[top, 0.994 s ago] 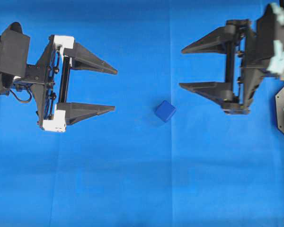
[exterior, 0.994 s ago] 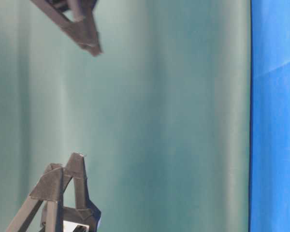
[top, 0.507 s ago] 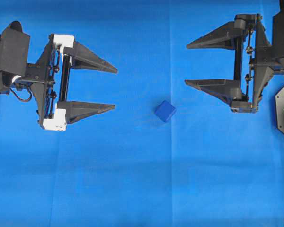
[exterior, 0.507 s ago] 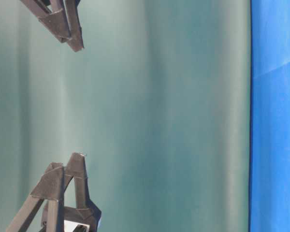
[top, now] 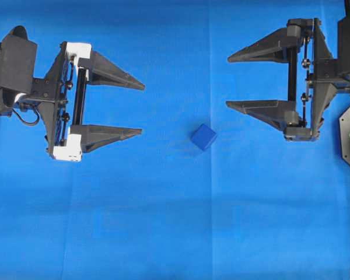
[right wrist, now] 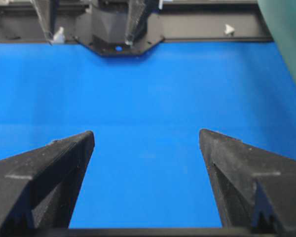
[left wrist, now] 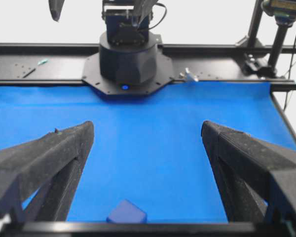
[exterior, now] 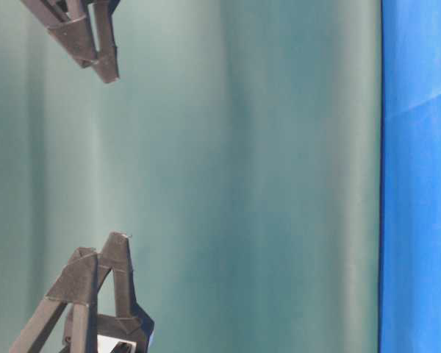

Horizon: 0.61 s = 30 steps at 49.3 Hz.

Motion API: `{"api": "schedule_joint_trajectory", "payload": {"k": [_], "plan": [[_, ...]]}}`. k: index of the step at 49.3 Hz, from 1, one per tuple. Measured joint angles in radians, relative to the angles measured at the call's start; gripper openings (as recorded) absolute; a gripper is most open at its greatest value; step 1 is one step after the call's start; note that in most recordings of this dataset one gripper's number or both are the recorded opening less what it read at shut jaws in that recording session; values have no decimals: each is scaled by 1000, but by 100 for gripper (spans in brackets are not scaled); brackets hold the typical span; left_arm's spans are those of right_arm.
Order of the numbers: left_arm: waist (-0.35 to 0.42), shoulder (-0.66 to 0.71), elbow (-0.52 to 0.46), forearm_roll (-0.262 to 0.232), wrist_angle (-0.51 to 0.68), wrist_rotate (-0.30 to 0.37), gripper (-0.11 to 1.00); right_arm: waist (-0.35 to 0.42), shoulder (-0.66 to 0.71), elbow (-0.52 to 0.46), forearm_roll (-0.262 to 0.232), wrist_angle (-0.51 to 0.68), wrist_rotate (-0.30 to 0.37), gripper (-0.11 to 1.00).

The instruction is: Handover the blue block to the right arm after grasping it with the left arm, then place it in the designated position.

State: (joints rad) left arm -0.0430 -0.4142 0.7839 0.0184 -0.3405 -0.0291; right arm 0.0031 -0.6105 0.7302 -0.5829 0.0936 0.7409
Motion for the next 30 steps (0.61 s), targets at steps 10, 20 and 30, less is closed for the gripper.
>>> {"api": "schedule_joint_trajectory", "payload": {"k": [10, 20, 30], "plan": [[0, -2, 0, 0, 0, 0, 93, 0, -6, 29, -14, -80, 0, 82], [2, -2, 0, 0, -2, 0, 93, 0, -9, 58, -29, -141, 0, 82], [2, 0, 0, -2, -3, 0, 93, -2, -11, 64, -38, -161, 0, 82]]}}
